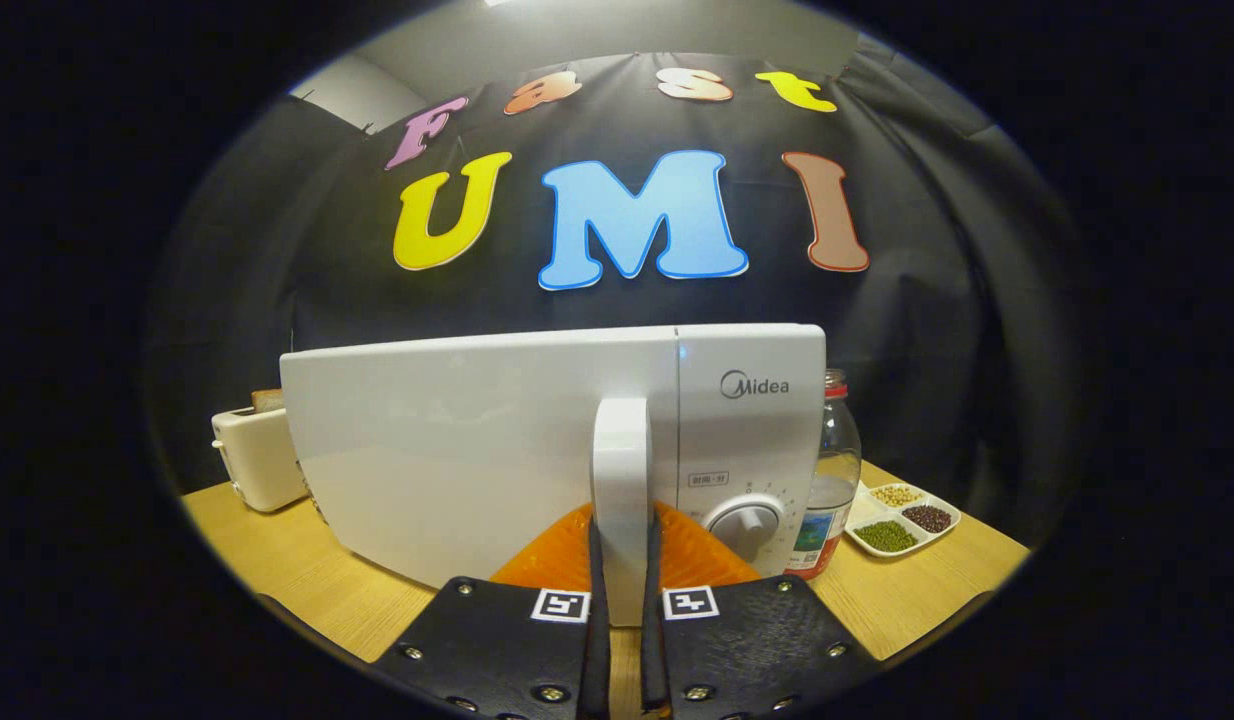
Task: Open the microwave, put the food inside, and close the microwave door.
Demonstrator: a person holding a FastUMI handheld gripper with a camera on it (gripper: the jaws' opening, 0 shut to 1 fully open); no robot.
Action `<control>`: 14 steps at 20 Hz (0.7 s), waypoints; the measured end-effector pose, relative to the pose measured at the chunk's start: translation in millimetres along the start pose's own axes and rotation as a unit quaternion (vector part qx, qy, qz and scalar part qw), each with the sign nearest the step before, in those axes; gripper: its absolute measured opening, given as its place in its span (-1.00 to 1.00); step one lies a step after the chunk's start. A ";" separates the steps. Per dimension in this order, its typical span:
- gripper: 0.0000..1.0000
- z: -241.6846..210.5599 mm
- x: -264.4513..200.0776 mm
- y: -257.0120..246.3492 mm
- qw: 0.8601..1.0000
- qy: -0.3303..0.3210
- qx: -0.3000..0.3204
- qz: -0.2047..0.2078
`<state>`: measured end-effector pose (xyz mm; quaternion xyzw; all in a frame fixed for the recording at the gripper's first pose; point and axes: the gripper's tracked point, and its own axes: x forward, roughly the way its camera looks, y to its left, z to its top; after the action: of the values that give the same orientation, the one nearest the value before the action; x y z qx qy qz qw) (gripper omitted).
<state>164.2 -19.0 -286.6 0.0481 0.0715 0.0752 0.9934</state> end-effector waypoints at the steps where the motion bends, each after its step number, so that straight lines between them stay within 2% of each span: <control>1: -0.76 -0.2 2.3 0.1 1.000 0.000 -0.001 -0.001; 14: -0.75 -5.4 -10.0 2.2 0.999 0.037 0.003 0.005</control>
<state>153.4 -17.9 -290.3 0.0486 0.1080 0.0818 0.9896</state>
